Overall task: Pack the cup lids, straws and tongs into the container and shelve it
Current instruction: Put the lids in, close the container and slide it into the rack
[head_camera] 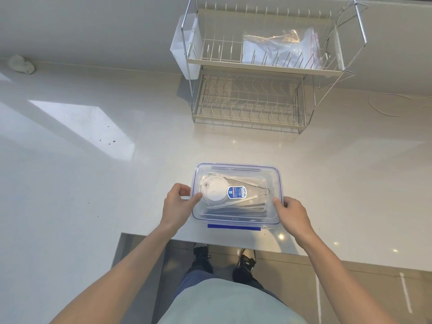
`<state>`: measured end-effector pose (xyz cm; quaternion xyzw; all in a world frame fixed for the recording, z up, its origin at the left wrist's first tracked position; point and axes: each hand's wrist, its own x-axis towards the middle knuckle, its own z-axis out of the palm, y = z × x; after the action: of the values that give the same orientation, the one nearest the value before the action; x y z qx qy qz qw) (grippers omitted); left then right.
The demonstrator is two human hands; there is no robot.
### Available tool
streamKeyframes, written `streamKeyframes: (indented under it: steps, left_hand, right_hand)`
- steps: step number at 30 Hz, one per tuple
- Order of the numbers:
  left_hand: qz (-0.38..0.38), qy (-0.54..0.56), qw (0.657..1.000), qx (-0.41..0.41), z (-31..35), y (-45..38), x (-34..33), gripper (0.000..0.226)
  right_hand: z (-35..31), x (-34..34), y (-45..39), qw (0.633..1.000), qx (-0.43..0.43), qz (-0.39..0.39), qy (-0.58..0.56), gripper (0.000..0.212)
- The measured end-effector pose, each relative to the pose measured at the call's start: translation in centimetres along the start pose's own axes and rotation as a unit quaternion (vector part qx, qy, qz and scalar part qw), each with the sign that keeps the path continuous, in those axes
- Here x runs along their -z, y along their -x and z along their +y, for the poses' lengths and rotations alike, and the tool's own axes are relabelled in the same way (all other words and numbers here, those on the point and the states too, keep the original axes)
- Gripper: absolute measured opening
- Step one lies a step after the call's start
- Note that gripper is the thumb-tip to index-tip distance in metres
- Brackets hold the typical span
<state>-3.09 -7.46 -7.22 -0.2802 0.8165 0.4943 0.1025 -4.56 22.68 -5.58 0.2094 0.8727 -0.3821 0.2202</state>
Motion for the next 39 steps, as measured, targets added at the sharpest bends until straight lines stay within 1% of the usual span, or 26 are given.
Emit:
streamKeyframes:
  steps: [2, 3, 5, 8, 10, 11, 13, 15, 17, 20, 24, 27, 29, 31, 33, 36, 37, 39]
  left_hand:
    - [-0.014, 0.004, 1.0, 0.005, 0.1, -0.2, 0.1, 0.042]
    - [-0.023, 0.006, 1.0, 0.007, 0.2, -0.3, 0.1, 0.046]
    - [-0.037, 0.003, 0.999, 0.01, 0.3, -0.8, 0.1, 0.05]
    - [-0.052, -0.001, 0.998, 0.028, 0.8, -1.7, 0.0, 0.054]
    - [-0.057, 0.02, 0.997, 0.051, 1.1, -2.4, 0.0, 0.057]
    - [-0.057, 0.034, 0.996, 0.06, 1.0, -2.7, 0.0, 0.055]
    - [-0.063, 0.078, 0.992, 0.078, 0.9, -3.1, 0.2, 0.041]
    - [-0.086, 0.136, 0.982, 0.098, 0.9, -3.4, 0.5, 0.028]
    - [-0.1, 0.161, 0.976, 0.103, 1.0, -3.5, 0.8, 0.024]
    - [-0.106, 0.169, 0.975, 0.1, 1.5, -3.9, 0.7, 0.023]
    - [-0.113, 0.136, 0.979, 0.105, 1.8, -4.8, 1.0, 0.034]
    - [-0.133, 0.093, 0.98, 0.116, 2.0, -5.9, 1.5, 0.044]
    - [-0.146, 0.083, 0.98, 0.11, 2.3, -6.1, 1.5, 0.044]
    - [-0.146, 0.084, 0.98, 0.103, 2.5, -6.0, 1.2, 0.042]
    - [-0.147, 0.071, 0.981, 0.103, 2.8, -5.8, 1.3, 0.046]
    - [-0.141, 0.025, 0.984, 0.103, 3.6, -6.6, 1.9, 0.066]
    - [-0.134, 0.001, 0.987, 0.092, 4.1, -6.9, 1.9, 0.074]
    - [-0.124, -0.043, 0.991, 0.041, 5.7, -7.2, 1.3, 0.084]
  right_hand:
    - [0.1, 0.4, -0.3, 0.999, -0.018, -0.009, -0.041, 0.033]
    - [0.1, 0.6, -0.7, 0.997, -0.027, -0.016, -0.064, 0.034]
    - [0.1, 1.1, -1.5, 0.995, -0.045, -0.033, -0.087, 0.041]
    - [-0.4, 1.8, -2.5, 0.992, -0.03, -0.058, -0.107, 0.05]
    - [-0.7, 2.2, -3.2, 0.985, -0.026, -0.06, -0.158, 0.041]
    - [-0.8, 2.3, -3.5, 0.982, -0.025, -0.059, -0.176, 0.035]
    - [-0.7, 2.4, -4.1, 0.979, -0.03, -0.06, -0.193, 0.028]
    - [-0.5, 2.2, -4.3, 0.975, -0.034, -0.061, -0.21, 0.026]
    - [-0.5, 1.9, -4.4, 0.975, -0.031, -0.051, -0.215, 0.027]
    - [-0.7, 2.0, -4.6, 0.973, -0.029, -0.048, -0.223, 0.026]
    - [-0.9, 2.6, -4.9, 0.97, -0.029, -0.058, -0.234, 0.026]
    - [-0.6, 2.4, -4.4, 0.97, -0.03, -0.045, -0.239, 0.035]
    - [0.1, 1.9, -3.9, 0.963, -0.041, -0.038, -0.262, 0.038]
    - [0.9, 1.4, -3.4, 0.953, -0.055, -0.024, -0.297, 0.034]
    - [1.1, 0.9, -3.2, 0.952, -0.06, -0.002, -0.301, 0.033]
    - [0.8, 0.1, -2.8, 0.958, -0.063, 0.035, -0.278, 0.039]
    - [0.7, -0.1, -2.6, 0.957, -0.068, 0.052, -0.276, 0.043]
    - [0.8, -0.4, -1.8, 0.949, -0.09, 0.084, -0.291, 0.052]
